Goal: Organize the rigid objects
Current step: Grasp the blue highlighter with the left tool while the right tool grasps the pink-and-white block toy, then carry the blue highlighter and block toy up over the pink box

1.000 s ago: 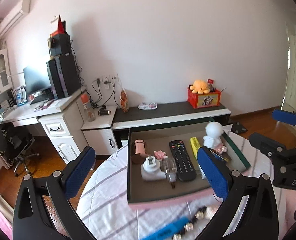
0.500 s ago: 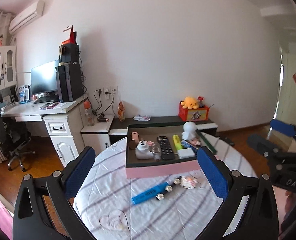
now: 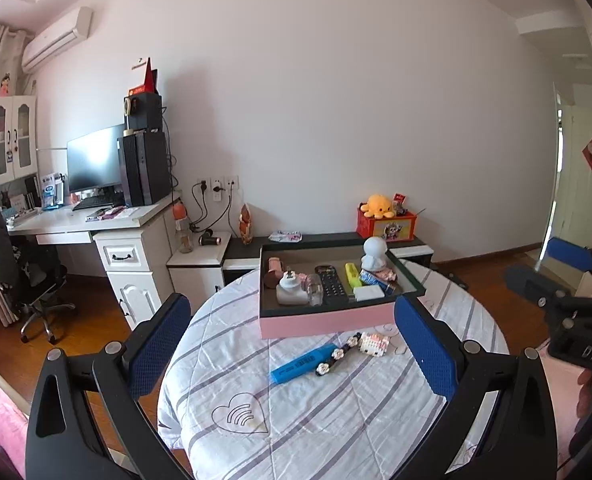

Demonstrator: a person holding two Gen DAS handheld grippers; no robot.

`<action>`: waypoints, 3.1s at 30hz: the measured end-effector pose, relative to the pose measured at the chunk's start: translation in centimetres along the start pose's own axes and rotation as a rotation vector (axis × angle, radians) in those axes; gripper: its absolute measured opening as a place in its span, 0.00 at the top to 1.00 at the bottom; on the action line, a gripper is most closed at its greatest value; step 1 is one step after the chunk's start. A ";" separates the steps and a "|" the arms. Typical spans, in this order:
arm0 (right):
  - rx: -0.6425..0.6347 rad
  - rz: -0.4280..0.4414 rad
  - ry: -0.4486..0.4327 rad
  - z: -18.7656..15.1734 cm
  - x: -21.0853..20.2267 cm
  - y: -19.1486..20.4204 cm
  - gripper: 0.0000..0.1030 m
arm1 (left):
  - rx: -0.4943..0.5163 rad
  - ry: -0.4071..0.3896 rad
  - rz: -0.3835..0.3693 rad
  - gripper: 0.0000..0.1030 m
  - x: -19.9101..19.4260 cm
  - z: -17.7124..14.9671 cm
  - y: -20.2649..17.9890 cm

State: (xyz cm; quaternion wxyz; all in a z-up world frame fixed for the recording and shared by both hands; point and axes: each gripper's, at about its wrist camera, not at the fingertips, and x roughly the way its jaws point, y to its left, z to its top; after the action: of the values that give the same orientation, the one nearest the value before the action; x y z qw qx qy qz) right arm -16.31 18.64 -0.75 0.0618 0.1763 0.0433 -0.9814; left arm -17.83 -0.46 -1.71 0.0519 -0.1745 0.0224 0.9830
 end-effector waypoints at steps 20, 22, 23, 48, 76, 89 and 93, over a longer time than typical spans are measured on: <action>0.007 0.016 0.243 -5.4 9.9 -0.2 0.13 | 0.015 0.247 0.049 0.00 8.9 -5.7 2.6; 0.004 0.025 0.281 -6.3 11.5 0.0 0.13 | 0.030 0.276 0.040 0.00 10.2 -6.5 2.3; 0.001 0.028 0.306 -6.8 12.4 0.1 0.13 | 0.038 0.295 0.040 0.00 10.8 -7.0 2.3; -0.083 0.210 0.526 -10.0 24.7 2.3 0.67 | 0.125 0.498 0.025 0.00 20.1 -11.5 3.1; 0.006 0.178 0.505 -10.9 22.0 -2.0 0.69 | 0.120 0.517 -0.235 0.76 21.4 -10.7 -2.5; -0.006 0.163 0.509 -11.3 21.8 -1.7 0.69 | 0.103 0.538 -0.170 0.55 23.0 -10.3 -4.8; -0.004 0.163 0.511 -11.4 21.8 -1.8 0.69 | 0.111 0.539 -0.169 0.48 23.1 -10.3 -5.0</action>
State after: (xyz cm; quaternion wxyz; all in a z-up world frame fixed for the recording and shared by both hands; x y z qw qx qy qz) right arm -32.95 19.33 -18.90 0.1281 0.4213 0.0449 -0.8967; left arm -35.32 6.05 -19.52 0.1352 -0.4279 0.0744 0.8906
